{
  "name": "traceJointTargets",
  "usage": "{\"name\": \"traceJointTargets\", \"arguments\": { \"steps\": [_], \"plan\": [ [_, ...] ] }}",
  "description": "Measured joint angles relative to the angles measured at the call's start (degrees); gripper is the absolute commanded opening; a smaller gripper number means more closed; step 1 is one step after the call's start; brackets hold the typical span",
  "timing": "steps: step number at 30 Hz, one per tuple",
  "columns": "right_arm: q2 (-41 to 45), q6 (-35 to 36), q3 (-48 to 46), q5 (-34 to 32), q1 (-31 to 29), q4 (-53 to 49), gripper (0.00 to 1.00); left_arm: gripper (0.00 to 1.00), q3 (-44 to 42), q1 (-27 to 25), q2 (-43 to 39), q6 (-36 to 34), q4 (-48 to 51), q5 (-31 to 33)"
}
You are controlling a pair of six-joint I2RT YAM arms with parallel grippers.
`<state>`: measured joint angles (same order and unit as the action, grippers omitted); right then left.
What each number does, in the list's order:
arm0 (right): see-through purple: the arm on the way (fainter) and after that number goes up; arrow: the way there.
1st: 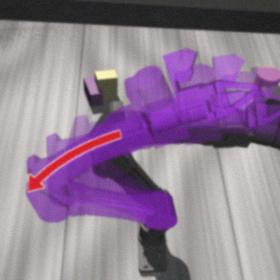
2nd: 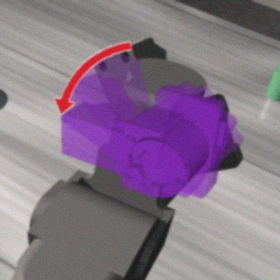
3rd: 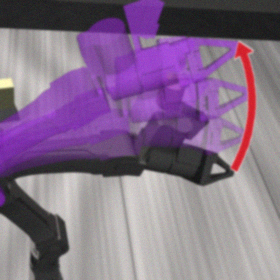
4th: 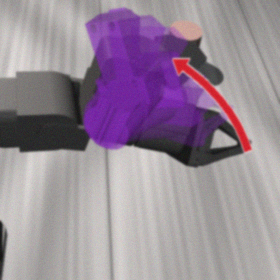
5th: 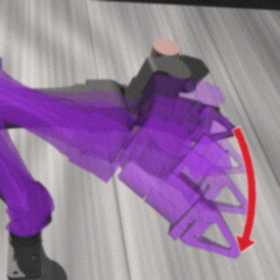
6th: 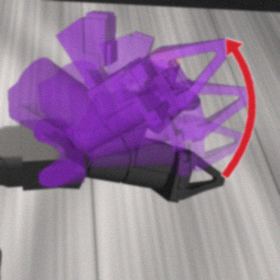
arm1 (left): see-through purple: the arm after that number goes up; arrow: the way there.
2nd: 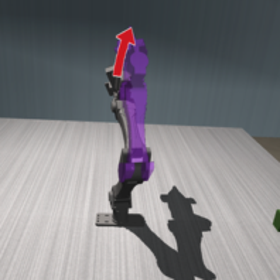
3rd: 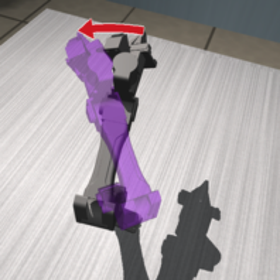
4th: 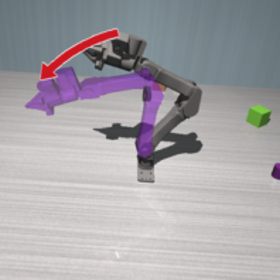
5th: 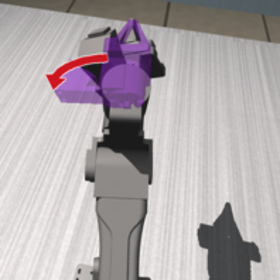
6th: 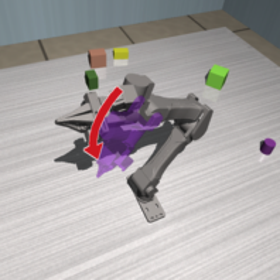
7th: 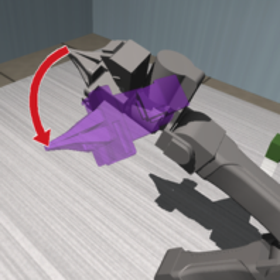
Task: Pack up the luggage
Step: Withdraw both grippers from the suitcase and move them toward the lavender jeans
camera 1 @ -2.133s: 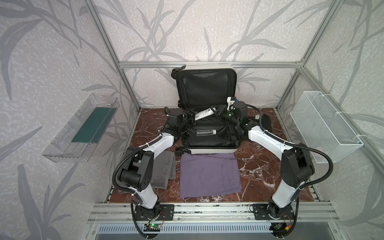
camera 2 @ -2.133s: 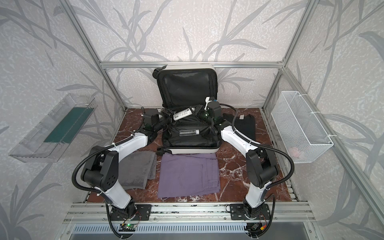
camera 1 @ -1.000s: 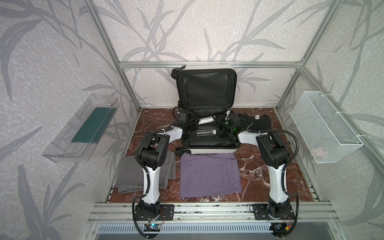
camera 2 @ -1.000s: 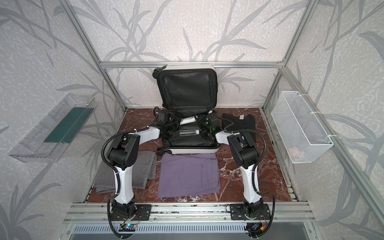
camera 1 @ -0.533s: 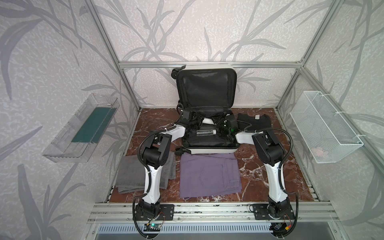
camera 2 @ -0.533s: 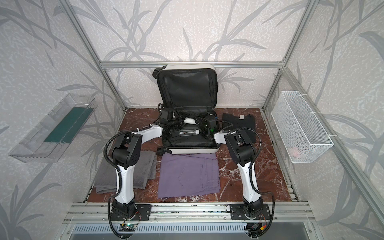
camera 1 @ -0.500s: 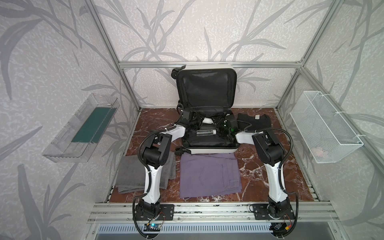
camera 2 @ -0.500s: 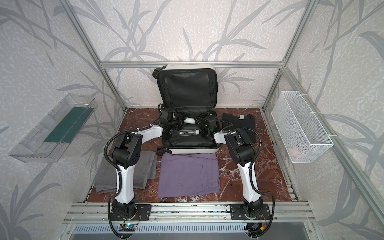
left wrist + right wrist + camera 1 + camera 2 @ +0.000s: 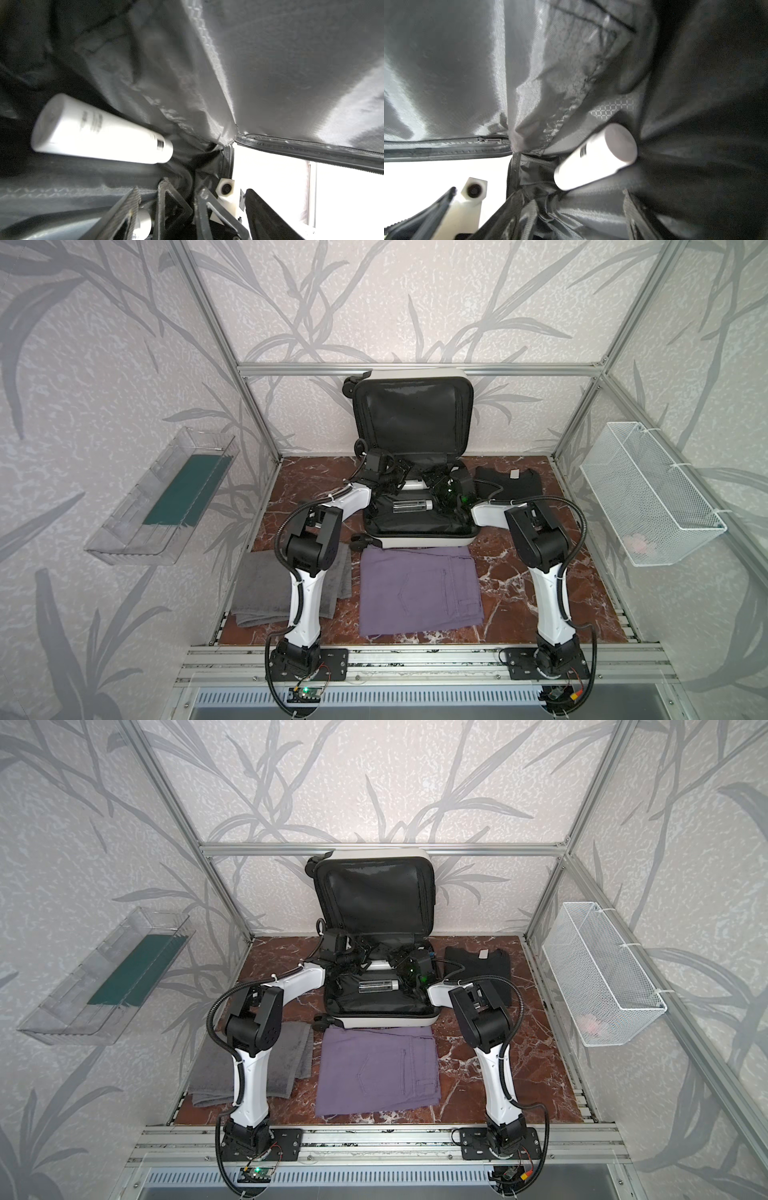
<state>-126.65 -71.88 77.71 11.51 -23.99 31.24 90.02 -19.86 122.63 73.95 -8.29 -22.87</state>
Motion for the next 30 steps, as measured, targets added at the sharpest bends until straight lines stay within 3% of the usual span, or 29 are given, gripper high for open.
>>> {"name": "traceJointTargets", "arguments": {
  "steps": [8, 15, 30],
  "plan": [
    [5.7, 7.2, 0.0, 3.1, 0.0, -10.6, 0.78, 0.83, 2.5, -0.8, -3.3, -4.0, 4.3, -1.9],
    [17.7, 14.8, -1.6, 6.1, 0.0, -16.9, 0.78, 0.86, 1.2, -1.1, -12.8, -9.5, 9.4, -2.5],
    [51.3, 31.2, -18.2, 7.3, 0.0, -38.6, 0.81, 0.89, -24.0, -1.1, -41.6, -25.9, 23.7, 3.1]
  ]
}}
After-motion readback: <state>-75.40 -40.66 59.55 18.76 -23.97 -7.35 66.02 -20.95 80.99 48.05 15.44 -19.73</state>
